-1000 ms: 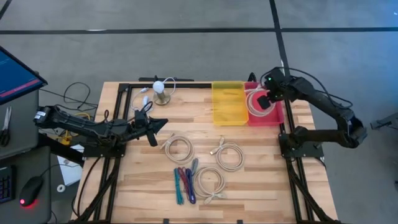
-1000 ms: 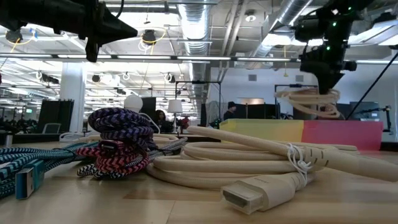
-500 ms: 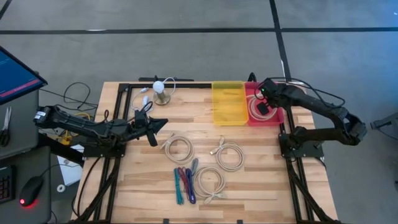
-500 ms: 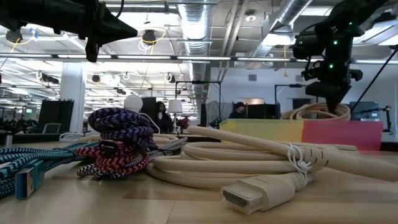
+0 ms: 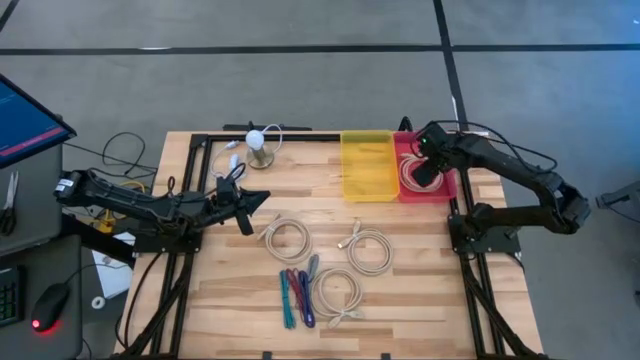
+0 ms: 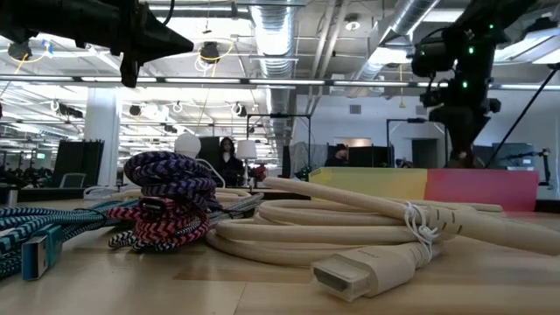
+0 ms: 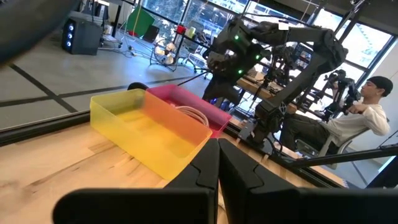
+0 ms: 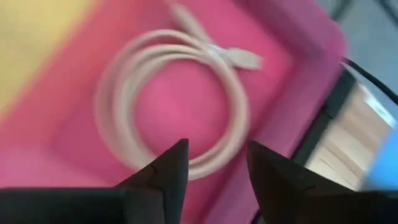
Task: Pick & Place USB Port
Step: Put the purple charger cable into the yellow bin
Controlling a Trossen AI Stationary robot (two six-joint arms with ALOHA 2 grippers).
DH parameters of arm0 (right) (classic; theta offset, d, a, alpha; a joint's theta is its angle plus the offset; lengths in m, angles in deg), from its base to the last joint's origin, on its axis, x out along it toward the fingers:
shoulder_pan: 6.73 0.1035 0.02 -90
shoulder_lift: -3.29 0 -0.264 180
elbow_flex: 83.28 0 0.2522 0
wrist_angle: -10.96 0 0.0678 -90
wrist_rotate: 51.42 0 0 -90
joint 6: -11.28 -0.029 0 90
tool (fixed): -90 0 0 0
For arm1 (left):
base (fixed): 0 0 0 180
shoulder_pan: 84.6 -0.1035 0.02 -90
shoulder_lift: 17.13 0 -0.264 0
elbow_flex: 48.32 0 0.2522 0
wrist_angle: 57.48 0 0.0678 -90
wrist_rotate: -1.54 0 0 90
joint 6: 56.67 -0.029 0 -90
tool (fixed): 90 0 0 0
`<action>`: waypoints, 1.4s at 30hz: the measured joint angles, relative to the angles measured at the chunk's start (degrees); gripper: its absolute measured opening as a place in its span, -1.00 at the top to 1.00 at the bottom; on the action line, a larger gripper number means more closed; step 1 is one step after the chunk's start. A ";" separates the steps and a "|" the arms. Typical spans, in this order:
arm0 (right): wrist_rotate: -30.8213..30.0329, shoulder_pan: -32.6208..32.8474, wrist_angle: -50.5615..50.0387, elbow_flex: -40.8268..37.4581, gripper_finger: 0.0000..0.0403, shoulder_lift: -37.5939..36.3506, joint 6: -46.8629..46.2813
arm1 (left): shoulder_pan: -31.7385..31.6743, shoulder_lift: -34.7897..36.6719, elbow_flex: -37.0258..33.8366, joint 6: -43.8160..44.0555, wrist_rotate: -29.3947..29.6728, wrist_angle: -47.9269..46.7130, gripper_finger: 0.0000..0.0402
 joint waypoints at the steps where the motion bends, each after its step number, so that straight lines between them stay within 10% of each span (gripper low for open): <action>1: 2.44 0.11 -0.98 1.37 0.21 0.00 1.05 | 0.00 0.00 0.00 0.00 -0.01 0.00 0.97; 16: 45.21 4.92 -5.21 15.89 0.39 -0.02 1.65 | 0.00 0.00 0.02 1.27 0.00 0.01 0.97; 32: 38.93 18.32 14.25 16.66 0.45 -6.51 -1.16 | 0.87 -0.02 0.04 7.13 -4.39 0.46 0.97; 42: 25.62 19.90 5.64 16.66 0.45 -18.76 -6.90 | 7.36 -2.40 6.77 0.97 -4.18 -1.46 0.97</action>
